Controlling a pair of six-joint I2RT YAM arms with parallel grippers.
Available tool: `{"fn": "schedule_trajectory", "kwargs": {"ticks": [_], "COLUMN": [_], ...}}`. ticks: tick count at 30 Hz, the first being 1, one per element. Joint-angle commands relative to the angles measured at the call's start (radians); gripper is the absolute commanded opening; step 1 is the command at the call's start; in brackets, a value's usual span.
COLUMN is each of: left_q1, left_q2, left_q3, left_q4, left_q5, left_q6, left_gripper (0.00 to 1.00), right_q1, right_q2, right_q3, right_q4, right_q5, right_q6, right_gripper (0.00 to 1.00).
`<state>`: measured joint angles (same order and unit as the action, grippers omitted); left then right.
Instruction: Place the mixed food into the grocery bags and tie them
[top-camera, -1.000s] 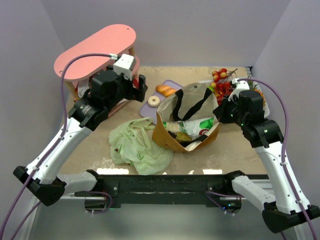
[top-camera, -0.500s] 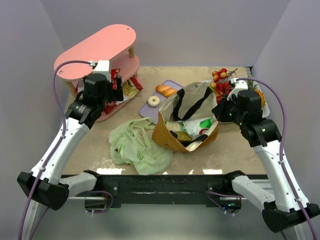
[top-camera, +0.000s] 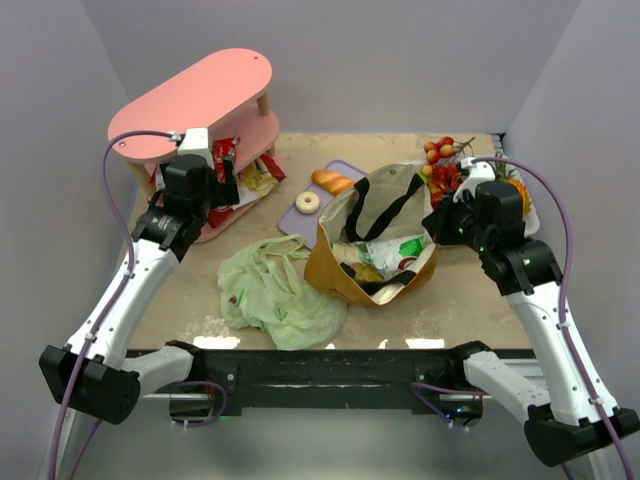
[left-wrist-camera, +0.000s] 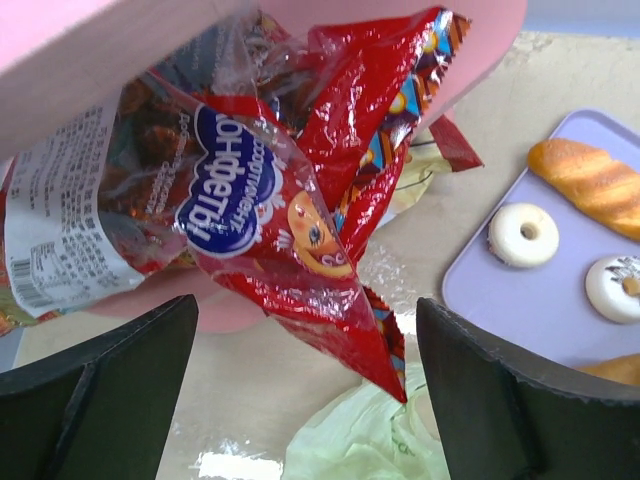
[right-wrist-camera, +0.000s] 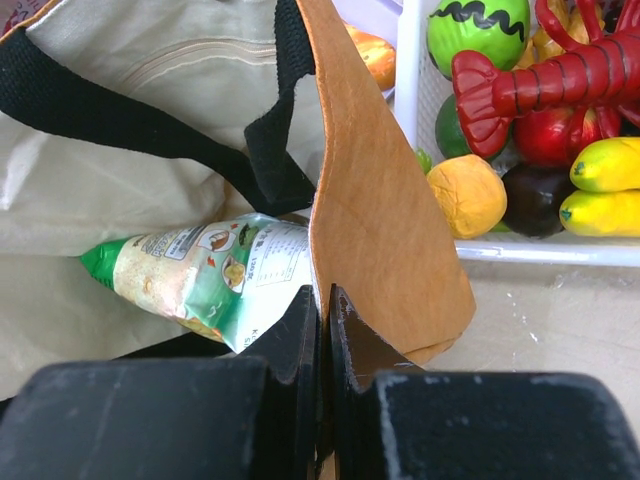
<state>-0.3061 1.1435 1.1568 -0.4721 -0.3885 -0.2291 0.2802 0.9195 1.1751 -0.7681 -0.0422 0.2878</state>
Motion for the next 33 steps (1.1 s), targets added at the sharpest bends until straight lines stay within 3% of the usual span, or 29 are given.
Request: {"fn": "schedule_trajectory", "kwargs": {"ticks": [1, 6, 12, 15, 16, 21, 22, 23, 29, 33], "left_q1": [0.042, 0.079, 0.096, 0.096, 0.096, 0.096, 0.096, 0.096, 0.096, 0.096], "left_q2": [0.012, 0.053, 0.065, 0.067, 0.068, 0.073, 0.071, 0.064, -0.028, -0.096], "left_q3": [-0.012, -0.019, -0.042, -0.054, -0.055, -0.059, -0.057, -0.057, -0.084, -0.098], "left_q4": [0.122, 0.161, 0.176, 0.184, 0.184, 0.182, 0.181, 0.182, 0.227, 0.247], "left_q5": [0.082, 0.131, 0.166, 0.162, 0.163, 0.177, 0.186, 0.197, 0.333, 0.506], "left_q6": [-0.039, -0.055, -0.056, -0.050, -0.049, -0.030, -0.023, -0.007, 0.071, 0.125], "left_gripper": [0.91, 0.85, 0.68, 0.55, 0.44, 0.16, 0.03, 0.00, 0.00, 0.00], "right_q1": [-0.001, -0.001, -0.001, -0.001, -0.001, -0.001, -0.001, -0.001, -0.003, -0.001], "right_q2": [-0.013, -0.019, -0.024, -0.024, -0.024, -0.028, -0.031, -0.033, -0.044, -0.041], "right_q3": [-0.018, -0.022, -0.023, -0.026, -0.026, -0.026, -0.026, -0.025, -0.025, -0.026], "right_q4": [0.021, 0.018, 0.013, 0.015, 0.015, 0.015, 0.013, 0.013, 0.009, 0.009], "right_q5": [-0.018, -0.022, -0.013, -0.016, -0.019, -0.012, -0.010, -0.007, 0.021, 0.022], "right_q6": [-0.003, -0.006, -0.015, -0.015, -0.015, -0.016, -0.018, -0.019, -0.026, -0.026], "right_gripper": [0.00, 0.00, 0.00, 0.00, 0.00, 0.00, 0.00, 0.00, 0.00, 0.00]}}
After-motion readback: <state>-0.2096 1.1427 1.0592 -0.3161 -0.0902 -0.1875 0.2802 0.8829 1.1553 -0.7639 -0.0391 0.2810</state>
